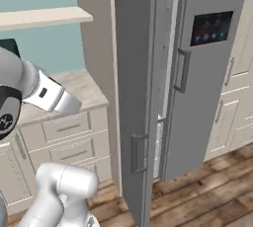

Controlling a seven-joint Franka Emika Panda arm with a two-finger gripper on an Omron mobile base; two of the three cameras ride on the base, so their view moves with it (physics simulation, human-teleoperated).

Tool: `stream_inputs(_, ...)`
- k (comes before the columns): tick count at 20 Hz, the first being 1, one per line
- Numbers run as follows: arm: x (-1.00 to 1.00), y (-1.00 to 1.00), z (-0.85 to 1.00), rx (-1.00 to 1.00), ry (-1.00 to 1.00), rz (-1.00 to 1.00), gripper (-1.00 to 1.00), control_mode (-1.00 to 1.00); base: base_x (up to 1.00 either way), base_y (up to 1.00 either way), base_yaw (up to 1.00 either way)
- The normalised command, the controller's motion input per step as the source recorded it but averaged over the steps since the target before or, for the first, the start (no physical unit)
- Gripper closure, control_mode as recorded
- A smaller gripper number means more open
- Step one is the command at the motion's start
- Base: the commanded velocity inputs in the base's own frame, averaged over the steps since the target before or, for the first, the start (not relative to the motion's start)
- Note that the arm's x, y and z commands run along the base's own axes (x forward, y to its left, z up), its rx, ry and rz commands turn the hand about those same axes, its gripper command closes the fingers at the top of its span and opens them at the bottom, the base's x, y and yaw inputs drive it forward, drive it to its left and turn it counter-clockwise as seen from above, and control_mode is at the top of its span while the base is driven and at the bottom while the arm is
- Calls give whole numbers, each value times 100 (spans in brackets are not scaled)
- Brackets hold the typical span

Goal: Take the squash and cucumber from the second highest rack and move them to the highest rack where the cucumber and garlic are located, to maximize freezer space. Close the freezer door after rearranging.

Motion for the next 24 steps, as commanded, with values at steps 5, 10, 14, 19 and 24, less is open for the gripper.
stream_inputs(5, 0, 0, 0, 0, 0, 0, -100, 100, 22, 66, -57)
stream_inputs(10, 0, 0, 0, 0, 0, 0, -100, 100, 22, 66, -52)
stream_inputs(14, 0, 0, 0, 0, 0, 0, -100, 100, 20, 61, -49)
stream_inputs(19, 0, 0, 0, 0, 0, 0, -100, 100, 22, 51, -43)
stream_inputs(24, 0, 0, 0, 0, 0, 0, -100, 100, 25, 35, -28)
